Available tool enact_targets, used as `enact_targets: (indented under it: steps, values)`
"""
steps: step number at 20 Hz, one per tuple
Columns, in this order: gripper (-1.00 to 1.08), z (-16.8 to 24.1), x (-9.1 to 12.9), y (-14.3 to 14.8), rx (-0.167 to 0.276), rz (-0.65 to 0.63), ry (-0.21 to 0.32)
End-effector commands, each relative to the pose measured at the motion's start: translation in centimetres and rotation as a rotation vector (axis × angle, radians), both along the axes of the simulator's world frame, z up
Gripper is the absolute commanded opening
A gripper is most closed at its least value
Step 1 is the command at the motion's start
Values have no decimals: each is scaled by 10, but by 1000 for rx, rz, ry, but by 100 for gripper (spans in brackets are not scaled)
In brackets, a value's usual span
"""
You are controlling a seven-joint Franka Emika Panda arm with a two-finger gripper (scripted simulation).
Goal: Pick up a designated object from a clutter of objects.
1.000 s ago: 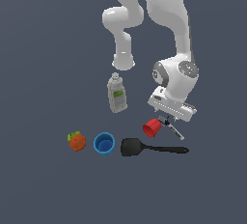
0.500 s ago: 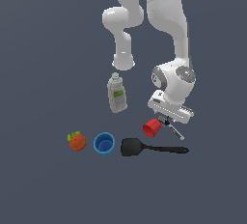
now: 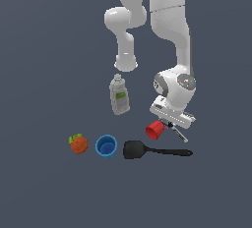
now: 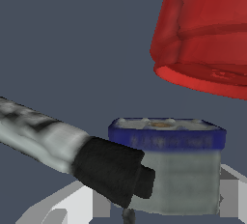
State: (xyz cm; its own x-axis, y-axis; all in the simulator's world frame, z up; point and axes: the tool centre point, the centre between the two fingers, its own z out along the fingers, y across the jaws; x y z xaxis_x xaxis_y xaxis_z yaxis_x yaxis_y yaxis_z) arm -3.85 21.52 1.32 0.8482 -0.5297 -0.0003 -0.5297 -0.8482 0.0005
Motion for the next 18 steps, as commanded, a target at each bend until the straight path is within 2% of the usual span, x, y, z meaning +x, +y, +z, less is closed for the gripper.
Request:
enact_targets:
  steps: [1,12,18]
  values:
    - [-100,-1,0,0,0,0,-1]
    - [-100,1,0,0,1,1,-2]
    - [-100,14,0,-6,1,1,-2]
